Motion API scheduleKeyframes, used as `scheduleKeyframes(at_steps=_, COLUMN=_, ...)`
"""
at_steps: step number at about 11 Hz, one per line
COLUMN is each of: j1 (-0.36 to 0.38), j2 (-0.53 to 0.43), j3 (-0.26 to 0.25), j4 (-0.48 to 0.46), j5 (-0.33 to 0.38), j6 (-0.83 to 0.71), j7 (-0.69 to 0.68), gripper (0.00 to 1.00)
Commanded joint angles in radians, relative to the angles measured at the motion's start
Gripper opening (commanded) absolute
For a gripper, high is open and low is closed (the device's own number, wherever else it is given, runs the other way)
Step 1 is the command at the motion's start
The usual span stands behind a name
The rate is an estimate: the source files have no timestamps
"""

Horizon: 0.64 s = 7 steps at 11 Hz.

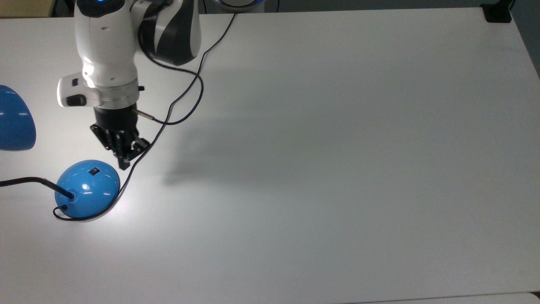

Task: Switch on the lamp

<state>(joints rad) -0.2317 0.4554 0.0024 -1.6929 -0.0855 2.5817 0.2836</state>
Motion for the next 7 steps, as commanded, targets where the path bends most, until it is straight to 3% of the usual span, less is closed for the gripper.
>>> scheduleKeyframes(at_steps=1, j1=0.145, j2=-0.228, j3=0.031, j4=-0.034, j5=-0.010, j6=-0.437, j7=-0.062, gripper=0.00)
scheduleKeyframes(at_steps=4, j1=0.297, j2=-0.383, j3=0.027, j4=-0.028, j5=-0.010, j6=-0.759, j7=-0.153, gripper=0.07)
scheduleKeyframes(at_steps=5, j1=0.334, j2=-0.402, j3=0.021, j4=-0.012, j5=-0.005, j6=-0.822, j7=-0.153, gripper=0.25)
scheduleKeyframes(at_steps=6, j1=0.353, j2=-0.412, j3=0.021, j4=0.004, j5=-0.005, j6=-0.872, j7=-0.155, gripper=0.64)
scheduleKeyframes(at_steps=7, j1=0.368, j2=-0.426, j3=0.021, j4=0.005, j5=-0.008, j6=-0.885, j7=-0.155, gripper=0.83)
